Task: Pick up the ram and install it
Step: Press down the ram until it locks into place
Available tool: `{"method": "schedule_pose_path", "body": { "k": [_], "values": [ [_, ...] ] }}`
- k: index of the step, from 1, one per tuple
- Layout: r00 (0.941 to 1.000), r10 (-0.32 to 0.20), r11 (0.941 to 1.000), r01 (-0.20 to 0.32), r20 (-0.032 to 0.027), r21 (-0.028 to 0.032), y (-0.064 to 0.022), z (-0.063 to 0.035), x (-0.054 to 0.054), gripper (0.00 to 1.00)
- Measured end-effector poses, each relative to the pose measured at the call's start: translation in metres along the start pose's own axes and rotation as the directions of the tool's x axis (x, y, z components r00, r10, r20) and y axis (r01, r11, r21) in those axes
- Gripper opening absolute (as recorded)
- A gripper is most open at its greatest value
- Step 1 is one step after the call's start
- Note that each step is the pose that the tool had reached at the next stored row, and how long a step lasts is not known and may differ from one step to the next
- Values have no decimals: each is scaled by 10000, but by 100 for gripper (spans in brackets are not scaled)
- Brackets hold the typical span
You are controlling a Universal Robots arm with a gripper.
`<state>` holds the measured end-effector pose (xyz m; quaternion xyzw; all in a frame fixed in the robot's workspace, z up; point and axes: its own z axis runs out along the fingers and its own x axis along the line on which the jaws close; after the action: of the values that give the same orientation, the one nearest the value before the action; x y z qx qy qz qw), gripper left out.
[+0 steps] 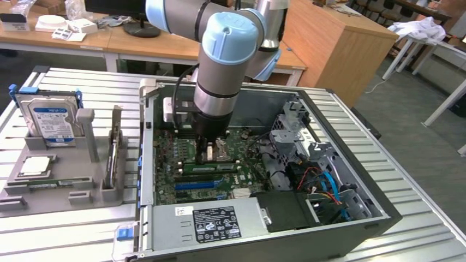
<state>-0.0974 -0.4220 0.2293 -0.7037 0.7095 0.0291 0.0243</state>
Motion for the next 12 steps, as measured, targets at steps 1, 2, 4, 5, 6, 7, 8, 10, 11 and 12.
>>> {"method": "schedule_pose_path", "body": {
  "k": [1,2,4,5,6,7,8,10,11,12],
  "values": [
    [10000,0,10000,0,-1,0,0,3,0,11],
    [10000,1,10000,-1,-2,-1,0,3,1,11],
    [10000,0,10000,0,-2,-1,0,3,1,11],
    [10000,0,10000,0,-2,-1,0,3,0,11],
    [10000,0,10000,0,-2,-1,0,4,0,11],
    [10000,0,10000,0,1,1,0,8,0,11],
    [10000,0,10000,0,1,1,0,11,1,11],
    [10000,0,10000,0,0,0,0,17,1,11],
    [10000,0,10000,0,-1,-1,0,20,2,11],
    [10000,0,10000,0,-3,-1,0,22,2,11]
  ]
}}
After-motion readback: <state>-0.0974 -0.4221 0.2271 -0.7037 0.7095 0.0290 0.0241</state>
